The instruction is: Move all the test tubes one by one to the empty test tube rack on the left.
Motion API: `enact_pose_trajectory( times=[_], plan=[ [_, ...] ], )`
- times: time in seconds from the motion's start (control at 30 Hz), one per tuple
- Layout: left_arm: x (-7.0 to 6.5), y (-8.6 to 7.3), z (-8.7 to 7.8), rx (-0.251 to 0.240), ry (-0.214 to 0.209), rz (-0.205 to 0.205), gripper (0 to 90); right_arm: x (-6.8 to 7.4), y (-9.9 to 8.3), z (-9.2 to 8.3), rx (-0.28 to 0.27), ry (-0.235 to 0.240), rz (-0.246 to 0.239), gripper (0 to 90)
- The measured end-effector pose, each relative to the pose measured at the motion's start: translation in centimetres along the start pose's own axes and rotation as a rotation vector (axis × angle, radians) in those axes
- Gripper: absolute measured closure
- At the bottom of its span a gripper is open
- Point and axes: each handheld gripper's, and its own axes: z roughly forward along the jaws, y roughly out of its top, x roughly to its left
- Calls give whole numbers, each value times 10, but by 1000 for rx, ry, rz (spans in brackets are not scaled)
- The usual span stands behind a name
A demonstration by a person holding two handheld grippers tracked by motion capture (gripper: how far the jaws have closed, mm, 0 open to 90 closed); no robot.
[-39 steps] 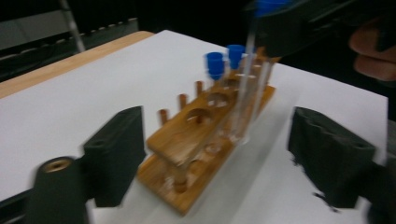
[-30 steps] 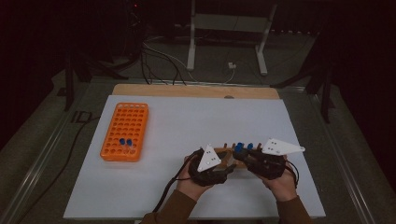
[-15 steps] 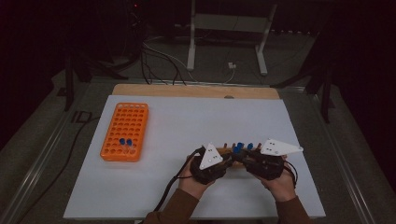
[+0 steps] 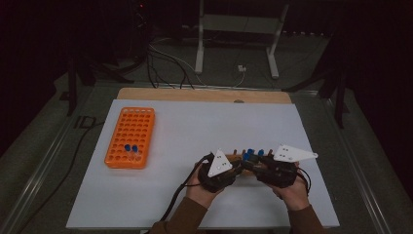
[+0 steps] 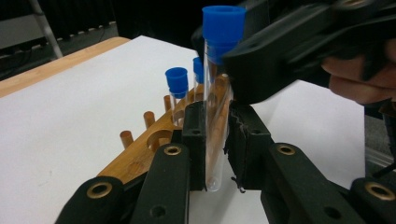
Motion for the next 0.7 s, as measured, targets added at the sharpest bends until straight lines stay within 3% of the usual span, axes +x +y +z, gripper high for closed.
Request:
enact_pose_trajectory(
  times=[0.13,0.33,0.7],
  plan=[
    [2,0,-3,-7,9,-7,779,-3,2,-5,-29,-15,20,350],
    [8,-1,-11,-18,26,-22,779,-7,3,-10,-58,-73,46,185],
    [26,-10,-40,-42,81,-50,779,-19,0,-19,-73,-170,78,85]
  ],
)
